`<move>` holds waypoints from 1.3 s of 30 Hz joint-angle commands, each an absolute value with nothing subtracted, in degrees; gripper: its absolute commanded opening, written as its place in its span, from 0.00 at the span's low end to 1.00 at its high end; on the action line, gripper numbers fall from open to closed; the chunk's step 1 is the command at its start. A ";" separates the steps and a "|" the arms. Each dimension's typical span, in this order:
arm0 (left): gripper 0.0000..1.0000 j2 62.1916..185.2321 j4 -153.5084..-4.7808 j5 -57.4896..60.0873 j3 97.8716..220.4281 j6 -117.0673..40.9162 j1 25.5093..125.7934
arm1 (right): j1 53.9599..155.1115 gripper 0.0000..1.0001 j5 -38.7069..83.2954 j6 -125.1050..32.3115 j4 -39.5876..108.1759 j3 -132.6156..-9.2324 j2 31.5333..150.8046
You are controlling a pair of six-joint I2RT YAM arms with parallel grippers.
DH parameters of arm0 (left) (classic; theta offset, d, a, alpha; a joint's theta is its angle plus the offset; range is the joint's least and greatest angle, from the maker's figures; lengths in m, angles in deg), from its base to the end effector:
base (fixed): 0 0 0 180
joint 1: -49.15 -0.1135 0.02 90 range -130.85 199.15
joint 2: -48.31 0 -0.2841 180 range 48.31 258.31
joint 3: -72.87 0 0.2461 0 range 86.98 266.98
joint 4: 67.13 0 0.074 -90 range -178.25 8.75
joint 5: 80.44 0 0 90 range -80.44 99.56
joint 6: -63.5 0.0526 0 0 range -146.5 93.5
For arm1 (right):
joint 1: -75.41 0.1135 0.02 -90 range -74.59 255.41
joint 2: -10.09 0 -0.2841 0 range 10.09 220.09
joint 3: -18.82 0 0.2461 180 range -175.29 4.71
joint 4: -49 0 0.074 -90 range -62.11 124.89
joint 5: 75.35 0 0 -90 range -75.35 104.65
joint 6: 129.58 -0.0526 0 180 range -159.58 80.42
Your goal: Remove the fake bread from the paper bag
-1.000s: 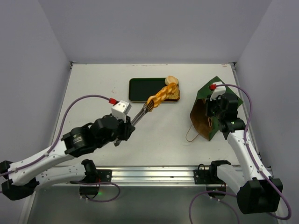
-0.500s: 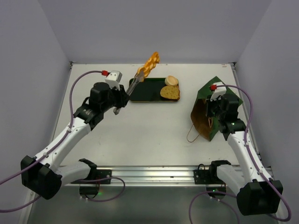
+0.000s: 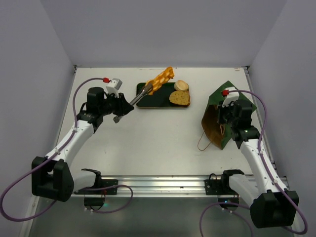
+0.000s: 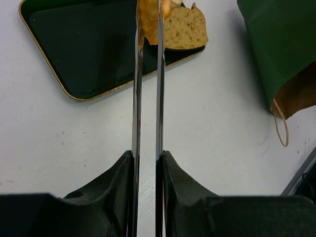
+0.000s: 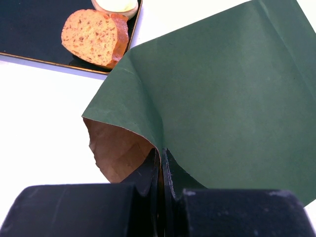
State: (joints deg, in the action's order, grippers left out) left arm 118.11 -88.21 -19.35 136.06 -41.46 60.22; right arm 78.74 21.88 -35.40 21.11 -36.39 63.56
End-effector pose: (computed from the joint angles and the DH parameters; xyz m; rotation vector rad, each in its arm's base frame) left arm 0.2627 -0.0773 0.2960 0.2507 2.0679 -0.7972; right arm 0.2094 0.0188 0.2936 -0.2120 2.0142 0.1185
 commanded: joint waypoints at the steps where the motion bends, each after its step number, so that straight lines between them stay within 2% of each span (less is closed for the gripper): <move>1: 0.00 118.61 -85.29 -26.30 135.24 -37.92 58.47 | 78.49 0.00 23.09 -35.19 24.78 -36.42 62.38; 20: 0.01 127.31 -88.19 -27.89 133.21 -37.22 53.28 | 78.57 0.00 23.36 -35.10 24.61 -36.25 62.12; 22: 0.04 127.76 -88.54 -27.09 133.30 -37.22 53.02 | 78.57 0.00 23.44 -35.19 24.61 -36.25 62.12; 25: 0.17 128.46 -89.07 -24.81 133.65 -37.39 52.67 | 78.57 0.00 23.44 -35.10 24.69 -36.25 62.21; 31: 0.33 130.22 -90.04 -22.88 136.11 -37.74 52.58 | 78.57 0.00 23.53 -35.10 24.69 -36.16 62.12; 39: 0.43 131.63 -91.53 -20.68 138.48 -37.66 52.58 | 78.57 0.00 23.62 -35.10 24.61 -36.16 62.12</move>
State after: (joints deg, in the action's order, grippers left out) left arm 131.79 -90.70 -21.55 135.78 -38.72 53.01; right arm 78.72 22.12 -35.40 21.17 -36.15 63.17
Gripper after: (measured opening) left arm 0.425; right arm 0.032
